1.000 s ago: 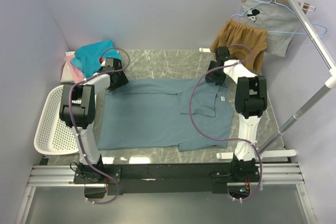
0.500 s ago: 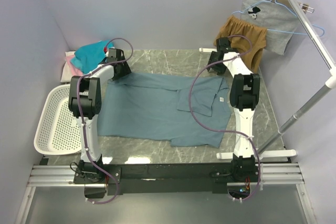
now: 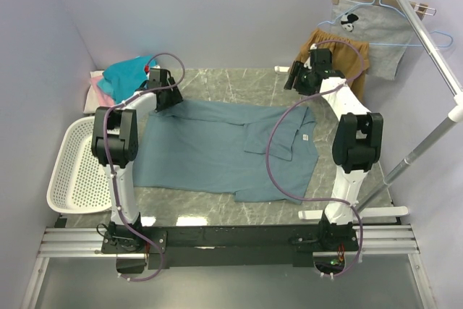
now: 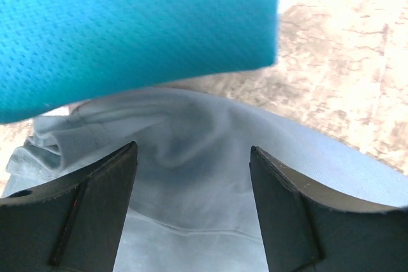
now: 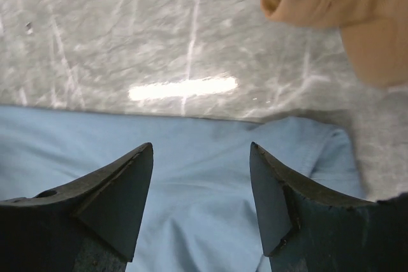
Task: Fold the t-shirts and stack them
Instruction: Fold the flattened tshirt in 1/3 of the way
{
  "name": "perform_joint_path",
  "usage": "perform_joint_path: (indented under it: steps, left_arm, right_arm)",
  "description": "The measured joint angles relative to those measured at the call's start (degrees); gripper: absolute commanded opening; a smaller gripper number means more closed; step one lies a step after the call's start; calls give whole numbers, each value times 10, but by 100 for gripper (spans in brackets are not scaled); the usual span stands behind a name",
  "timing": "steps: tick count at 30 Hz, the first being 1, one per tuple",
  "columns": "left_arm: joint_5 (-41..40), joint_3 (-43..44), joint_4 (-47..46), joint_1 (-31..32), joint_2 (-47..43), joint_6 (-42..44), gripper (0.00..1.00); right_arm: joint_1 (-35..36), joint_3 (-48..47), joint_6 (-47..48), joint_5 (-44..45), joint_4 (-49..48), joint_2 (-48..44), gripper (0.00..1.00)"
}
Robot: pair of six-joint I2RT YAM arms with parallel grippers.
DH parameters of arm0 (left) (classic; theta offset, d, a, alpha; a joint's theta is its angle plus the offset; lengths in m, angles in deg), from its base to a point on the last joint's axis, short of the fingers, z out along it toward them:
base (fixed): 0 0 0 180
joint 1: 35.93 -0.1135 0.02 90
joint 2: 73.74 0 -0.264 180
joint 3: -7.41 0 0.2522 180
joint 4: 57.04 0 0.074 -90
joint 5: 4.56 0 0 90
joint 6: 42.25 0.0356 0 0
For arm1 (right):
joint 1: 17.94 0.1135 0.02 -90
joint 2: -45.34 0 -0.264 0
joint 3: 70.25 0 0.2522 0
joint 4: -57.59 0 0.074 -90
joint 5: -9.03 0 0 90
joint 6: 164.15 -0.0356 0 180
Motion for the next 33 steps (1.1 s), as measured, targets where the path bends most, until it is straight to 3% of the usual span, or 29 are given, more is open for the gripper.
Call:
perform_joint_path:
  steps: [9, 18, 33]
  left_arm:
    - [0, -11, 4, 11, -7, -2, 76]
    - [-11, -24, 10, 17, -11, -3, 75]
    - [-37, -76, 3, 30, -45, -29, 76]
  right_arm:
    - [3, 36, -1, -20, 22, 26, 70]
    - [3, 14, -2, 6, 71, 88, 72]
    - [4, -239, -12, 137, 220, 240, 76]
